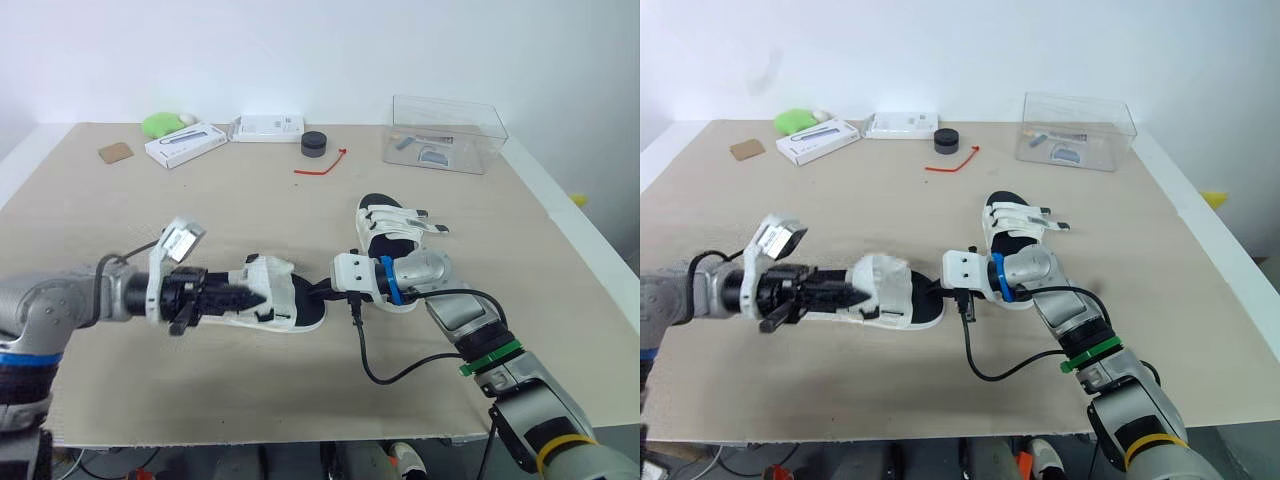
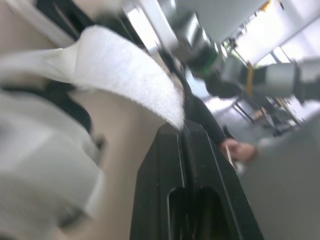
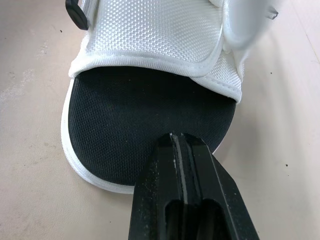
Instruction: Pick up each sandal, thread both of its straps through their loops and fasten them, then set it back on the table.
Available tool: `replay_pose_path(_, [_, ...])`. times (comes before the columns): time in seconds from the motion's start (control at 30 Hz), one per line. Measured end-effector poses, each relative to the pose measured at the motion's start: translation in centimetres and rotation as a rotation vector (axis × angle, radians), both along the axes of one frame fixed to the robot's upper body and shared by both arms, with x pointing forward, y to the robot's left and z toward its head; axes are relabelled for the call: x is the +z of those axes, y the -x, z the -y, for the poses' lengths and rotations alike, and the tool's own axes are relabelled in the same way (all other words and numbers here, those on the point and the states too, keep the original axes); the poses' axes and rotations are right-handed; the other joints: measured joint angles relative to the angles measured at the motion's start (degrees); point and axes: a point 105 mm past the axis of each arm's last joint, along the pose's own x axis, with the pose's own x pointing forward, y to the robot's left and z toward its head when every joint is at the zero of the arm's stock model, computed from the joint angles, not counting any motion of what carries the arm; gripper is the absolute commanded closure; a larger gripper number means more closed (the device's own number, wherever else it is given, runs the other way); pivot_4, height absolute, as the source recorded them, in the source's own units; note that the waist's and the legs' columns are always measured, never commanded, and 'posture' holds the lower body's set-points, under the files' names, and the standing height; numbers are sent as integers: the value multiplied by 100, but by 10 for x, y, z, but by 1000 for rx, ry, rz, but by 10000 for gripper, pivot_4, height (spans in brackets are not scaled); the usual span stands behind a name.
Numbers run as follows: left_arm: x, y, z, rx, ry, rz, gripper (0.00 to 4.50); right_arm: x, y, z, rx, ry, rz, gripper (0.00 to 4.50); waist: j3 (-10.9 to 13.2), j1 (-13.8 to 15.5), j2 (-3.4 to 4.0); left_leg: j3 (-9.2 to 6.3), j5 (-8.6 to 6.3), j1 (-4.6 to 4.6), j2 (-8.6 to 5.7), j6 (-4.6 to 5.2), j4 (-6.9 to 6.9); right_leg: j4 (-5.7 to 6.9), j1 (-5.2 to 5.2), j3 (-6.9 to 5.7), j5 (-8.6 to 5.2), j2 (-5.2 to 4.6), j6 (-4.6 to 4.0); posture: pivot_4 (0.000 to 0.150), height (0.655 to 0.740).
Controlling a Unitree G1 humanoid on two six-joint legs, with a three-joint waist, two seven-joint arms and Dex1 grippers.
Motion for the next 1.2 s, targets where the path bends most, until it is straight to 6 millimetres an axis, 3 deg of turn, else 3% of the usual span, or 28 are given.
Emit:
replay_pose_path(0.27, [-23,-25,8,-25,-89,-7,44605,1,0,-2,3,-3,6,45000,0,-3,0,1,0,-7,-1,0,-1,0,-7,1,0,3,-3,1500,7400])
replay_pose_path(0.5, [-31,-17,6,-127,-121,-55,44605,0,1,-2,-7,-12,10,45000,0,-4,0,1,0,-8,-1,0,0,1,-8,1,0,4,-2,1500,7400])
replay_pose_path(0.87, [-25,-41,9,-53,-92,-30,44605,0,0,-1,-26,-18,11,45000,0,-3,-1,1,2,-9,-2,2,11,1,-5,1,9,5,5,1500,7400])
replay_pose_path(1.2, [-25,-38,7,-79,-85,-54,44605,-1,0,-1,-25,-18,9,45000,0,-3,0,2,1,-11,0,2,9,1,-7,3,8,4,4,1500,7400])
